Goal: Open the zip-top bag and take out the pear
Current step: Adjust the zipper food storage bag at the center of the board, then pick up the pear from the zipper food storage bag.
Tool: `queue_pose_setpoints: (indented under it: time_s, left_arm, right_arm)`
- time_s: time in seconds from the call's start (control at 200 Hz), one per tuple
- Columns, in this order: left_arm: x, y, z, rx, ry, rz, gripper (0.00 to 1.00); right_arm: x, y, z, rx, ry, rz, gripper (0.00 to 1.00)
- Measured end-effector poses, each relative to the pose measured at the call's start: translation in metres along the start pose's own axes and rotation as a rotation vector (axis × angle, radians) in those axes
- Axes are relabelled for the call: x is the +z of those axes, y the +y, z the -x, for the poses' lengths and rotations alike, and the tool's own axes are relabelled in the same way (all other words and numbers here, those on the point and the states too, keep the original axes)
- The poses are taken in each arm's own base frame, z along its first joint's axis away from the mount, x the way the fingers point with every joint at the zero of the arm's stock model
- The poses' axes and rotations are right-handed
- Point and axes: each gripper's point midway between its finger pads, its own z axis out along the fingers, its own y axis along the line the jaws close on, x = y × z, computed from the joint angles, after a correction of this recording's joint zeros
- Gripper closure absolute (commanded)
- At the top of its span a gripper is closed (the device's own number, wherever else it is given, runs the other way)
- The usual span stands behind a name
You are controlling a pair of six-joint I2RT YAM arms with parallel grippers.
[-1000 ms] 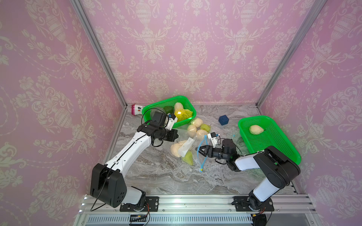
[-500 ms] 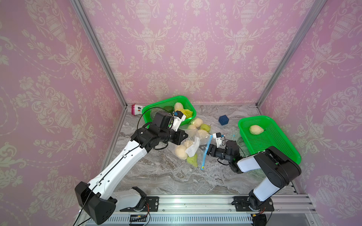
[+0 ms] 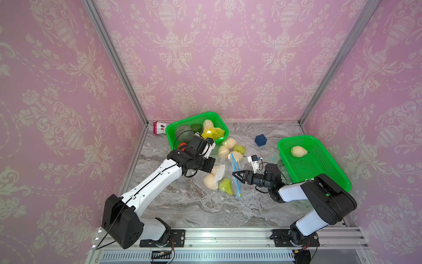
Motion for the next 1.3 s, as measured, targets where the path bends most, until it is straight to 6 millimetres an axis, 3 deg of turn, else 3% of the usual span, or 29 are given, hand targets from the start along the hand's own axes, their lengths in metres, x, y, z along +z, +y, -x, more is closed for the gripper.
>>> queue_pose_setpoints:
  time_s: [0.115, 0.305, 0.39, 0.52, 0.645, 0.81, 0.946, 1.146, 1.301]
  left_arm:
    - [0.007, 0.012, -0.001, 0.008, 0.008, 0.061, 1.0]
    - [0.011, 0.038, -0.005, -0.015, 0.016, 0.146, 1.0]
    - [0.016, 0.052, -0.013, -0.037, 0.039, 0.175, 1.0]
    - [0.018, 0.064, -0.018, -0.055, 0.053, 0.198, 1.0]
    - [0.019, 0.068, -0.019, -0.057, 0.057, 0.204, 1.0]
    - [0.021, 0.07, -0.024, -0.049, 0.07, 0.206, 1.0]
    - [0.023, 0.071, -0.024, -0.049, 0.069, 0.207, 1.0]
    - [0.026, 0.073, -0.023, -0.052, 0.064, 0.21, 1.0]
    - [0.033, 0.076, -0.03, -0.055, 0.083, 0.214, 1.0]
  right_arm:
    - [-0.003, -0.008, -0.008, 0.021, 0.01, -0.025, 0.16]
    - [-0.014, -0.013, -0.024, 0.052, 0.024, -0.048, 0.27]
    - [-0.016, -0.007, -0.021, 0.038, 0.014, -0.038, 0.32]
    - [-0.018, -0.005, -0.015, 0.028, 0.004, -0.064, 0.55]
    - [-0.025, -0.007, 0.01, 0.001, -0.062, -0.136, 0.66]
    - [-0.029, -0.009, 0.047, -0.02, -0.135, -0.23, 0.68]
    - [-0.017, -0.017, 0.056, -0.009, -0.108, -0.273, 0.68]
    - [0.009, -0.039, 0.03, 0.017, 0.026, -0.335, 0.65]
    - [0.025, -0.043, 0.002, -0.008, 0.125, -0.334, 0.54]
